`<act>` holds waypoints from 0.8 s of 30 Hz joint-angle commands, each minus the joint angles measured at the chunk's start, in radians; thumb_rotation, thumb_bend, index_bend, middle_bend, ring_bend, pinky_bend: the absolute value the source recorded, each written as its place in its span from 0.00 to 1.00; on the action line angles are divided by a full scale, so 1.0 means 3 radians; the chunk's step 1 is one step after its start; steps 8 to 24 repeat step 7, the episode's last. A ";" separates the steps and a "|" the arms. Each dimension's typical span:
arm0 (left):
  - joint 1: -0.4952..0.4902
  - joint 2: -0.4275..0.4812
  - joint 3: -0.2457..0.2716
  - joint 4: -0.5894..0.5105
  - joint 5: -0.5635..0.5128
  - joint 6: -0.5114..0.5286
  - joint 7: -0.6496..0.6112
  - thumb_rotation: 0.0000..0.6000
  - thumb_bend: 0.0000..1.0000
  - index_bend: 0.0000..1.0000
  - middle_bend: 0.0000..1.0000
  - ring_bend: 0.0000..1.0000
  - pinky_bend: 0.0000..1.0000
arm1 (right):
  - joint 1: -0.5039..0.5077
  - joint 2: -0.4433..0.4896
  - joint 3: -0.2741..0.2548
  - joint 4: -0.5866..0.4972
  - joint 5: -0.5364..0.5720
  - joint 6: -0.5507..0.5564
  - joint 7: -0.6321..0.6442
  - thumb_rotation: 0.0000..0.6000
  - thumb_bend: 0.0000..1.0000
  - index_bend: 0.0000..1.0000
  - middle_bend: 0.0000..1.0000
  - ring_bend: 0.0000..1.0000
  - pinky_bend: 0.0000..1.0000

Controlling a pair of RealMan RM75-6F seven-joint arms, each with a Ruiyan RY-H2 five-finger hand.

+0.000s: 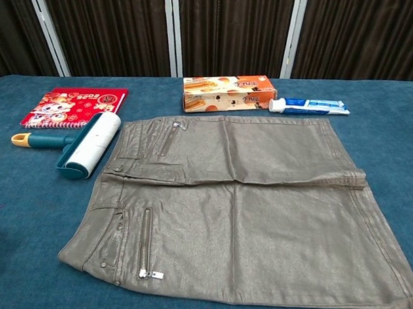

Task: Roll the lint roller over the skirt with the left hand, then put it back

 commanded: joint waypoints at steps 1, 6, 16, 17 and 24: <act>0.0400 0.0150 0.0175 -0.0259 0.0444 0.0499 -0.0165 1.00 0.00 0.00 0.00 0.00 0.00 | -0.0006 0.0008 -0.0006 -0.0010 -0.0010 0.0010 -0.0005 1.00 0.00 0.00 0.00 0.00 0.00; 0.0586 0.0116 0.0225 -0.0156 0.0664 0.0680 -0.0299 1.00 0.00 0.00 0.00 0.00 0.00 | -0.0016 0.0019 -0.0008 -0.0027 -0.0026 0.0036 -0.0001 1.00 0.00 0.00 0.00 0.00 0.00; 0.0610 0.0124 0.0215 -0.0143 0.0656 0.0659 -0.0340 1.00 0.00 0.00 0.00 0.00 0.00 | -0.0019 0.0023 -0.0008 -0.0033 -0.0028 0.0042 -0.0003 1.00 0.00 0.00 0.00 0.00 0.00; 0.0610 0.0124 0.0215 -0.0143 0.0656 0.0659 -0.0340 1.00 0.00 0.00 0.00 0.00 0.00 | -0.0019 0.0023 -0.0008 -0.0033 -0.0028 0.0042 -0.0003 1.00 0.00 0.00 0.00 0.00 0.00; 0.0610 0.0124 0.0215 -0.0143 0.0656 0.0659 -0.0340 1.00 0.00 0.00 0.00 0.00 0.00 | -0.0019 0.0023 -0.0008 -0.0033 -0.0028 0.0042 -0.0003 1.00 0.00 0.00 0.00 0.00 0.00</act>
